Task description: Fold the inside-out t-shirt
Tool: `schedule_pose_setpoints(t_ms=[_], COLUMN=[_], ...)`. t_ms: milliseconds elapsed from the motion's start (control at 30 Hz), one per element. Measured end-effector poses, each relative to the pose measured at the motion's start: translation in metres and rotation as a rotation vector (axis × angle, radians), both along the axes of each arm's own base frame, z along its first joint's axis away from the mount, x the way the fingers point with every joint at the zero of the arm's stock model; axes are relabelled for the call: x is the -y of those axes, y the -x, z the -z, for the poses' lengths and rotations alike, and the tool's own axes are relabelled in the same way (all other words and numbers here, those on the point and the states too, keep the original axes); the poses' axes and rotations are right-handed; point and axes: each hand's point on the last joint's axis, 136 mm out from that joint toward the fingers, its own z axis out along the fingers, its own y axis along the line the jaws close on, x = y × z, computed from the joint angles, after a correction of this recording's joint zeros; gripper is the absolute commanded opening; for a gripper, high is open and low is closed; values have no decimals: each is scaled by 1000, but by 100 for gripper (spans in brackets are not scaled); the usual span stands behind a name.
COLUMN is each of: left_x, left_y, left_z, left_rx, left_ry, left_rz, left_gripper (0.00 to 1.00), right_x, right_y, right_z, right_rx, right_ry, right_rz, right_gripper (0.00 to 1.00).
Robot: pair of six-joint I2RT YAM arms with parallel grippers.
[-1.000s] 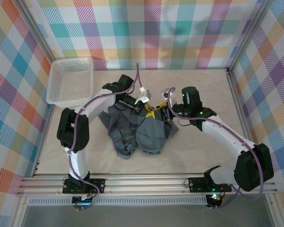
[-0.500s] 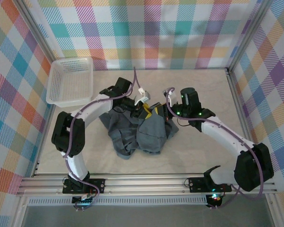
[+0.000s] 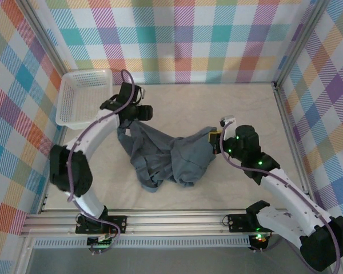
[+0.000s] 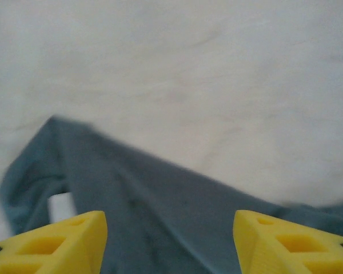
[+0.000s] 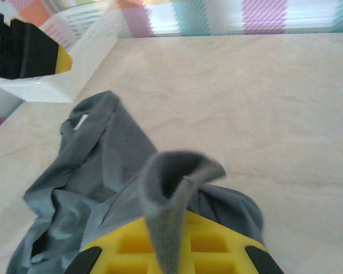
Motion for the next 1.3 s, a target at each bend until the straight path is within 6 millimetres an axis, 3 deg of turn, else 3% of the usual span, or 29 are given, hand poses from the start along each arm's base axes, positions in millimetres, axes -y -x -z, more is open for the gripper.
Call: schedule_pose_setpoints(t_ms=[100,200,300,400,533,667,767,800,867,967,1033,1100,1133,1200,1300], left_x=[-17,-24,-21,-16,-28,-44,-49,-48,-49,-65,-83,-97,-99,-95,-89], left_y=[-1,15,36,45,36,28,23,19,7,2,21,53,70,97,119], left_z=[51,100,128,135,130,110,69,45,-20,-155,-241,-298,-314,-329,-330], left_rx=[-167,-331,-451,-490,-454,-392,-317,-271,-136,156,353,491,532,566,559], left_ry=[-119,-197,-236,-273,-404,-492,-432,-376,-227,39,184,271,304,357,419], left_rz=[-93,-116,-105,-86,-113,-153,-182,-192,-216,-256,-270,-281,-275,-249,-224], left_gripper=[58,61,64,55,20,0,0,0,0,0,0,0,0,0,0], right_x=[2,3,3,3,10,35,69,84,112,146,156,158,159,159,160], right_y=[-2,-3,-4,-4,-7,-16,-28,-33,-39,-40,-35,-27,-22,-13,-3], right_z=[6,13,15,16,17,2,-40,-61,-106,-178,-223,-251,-262,-271,-278], right_rx=[-19,-50,-63,-71,-84,-92,-31,7,87,226,327,399,434,470,497], right_ry=[12,11,0,-6,-5,4,-33,-60,-119,-207,-256,-286,-299,-304,-299], right_rz=[19,32,42,46,96,237,386,441,538,639,660,654,649,642,633], right_gripper=[0,0,0,0,0,0,0,0,0,0,0,0,0,0,0])
